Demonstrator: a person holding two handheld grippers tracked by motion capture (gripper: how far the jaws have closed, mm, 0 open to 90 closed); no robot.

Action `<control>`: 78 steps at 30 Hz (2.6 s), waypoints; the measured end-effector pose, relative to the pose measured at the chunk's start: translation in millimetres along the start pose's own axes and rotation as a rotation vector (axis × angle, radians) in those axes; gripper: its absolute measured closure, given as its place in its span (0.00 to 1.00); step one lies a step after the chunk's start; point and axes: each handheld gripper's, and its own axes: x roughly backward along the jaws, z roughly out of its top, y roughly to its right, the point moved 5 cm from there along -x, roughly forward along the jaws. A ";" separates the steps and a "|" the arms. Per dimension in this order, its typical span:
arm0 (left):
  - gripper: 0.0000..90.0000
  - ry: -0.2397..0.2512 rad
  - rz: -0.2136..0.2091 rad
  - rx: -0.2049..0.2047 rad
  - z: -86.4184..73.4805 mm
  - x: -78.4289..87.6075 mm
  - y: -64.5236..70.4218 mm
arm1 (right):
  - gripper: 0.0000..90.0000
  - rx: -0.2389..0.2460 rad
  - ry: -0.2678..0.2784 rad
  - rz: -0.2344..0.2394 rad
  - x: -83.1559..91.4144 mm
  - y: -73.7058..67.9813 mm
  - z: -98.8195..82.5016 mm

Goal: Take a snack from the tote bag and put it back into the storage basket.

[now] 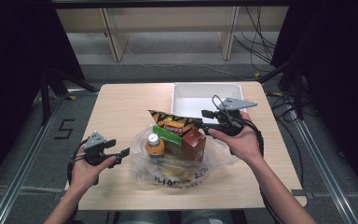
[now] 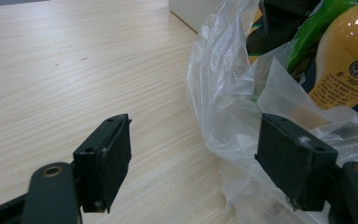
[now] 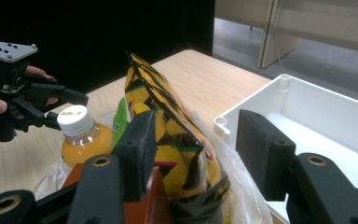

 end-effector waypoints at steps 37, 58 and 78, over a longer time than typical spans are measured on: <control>0.28 -0.008 -0.004 0.000 -2.0 -1.0 0.5 | 0.89 0.050 -0.076 0.017 -23.7 -1.9 -11.1; 0.28 -0.013 -0.010 0.005 -4.0 -3.3 1.5 | 1.00 0.237 -0.002 0.048 -24.2 -6.4 -9.2; 0.28 -0.018 -0.012 0.008 -5.5 -4.3 2.1 | 1.00 0.209 0.094 0.039 -12.9 -12.6 7.5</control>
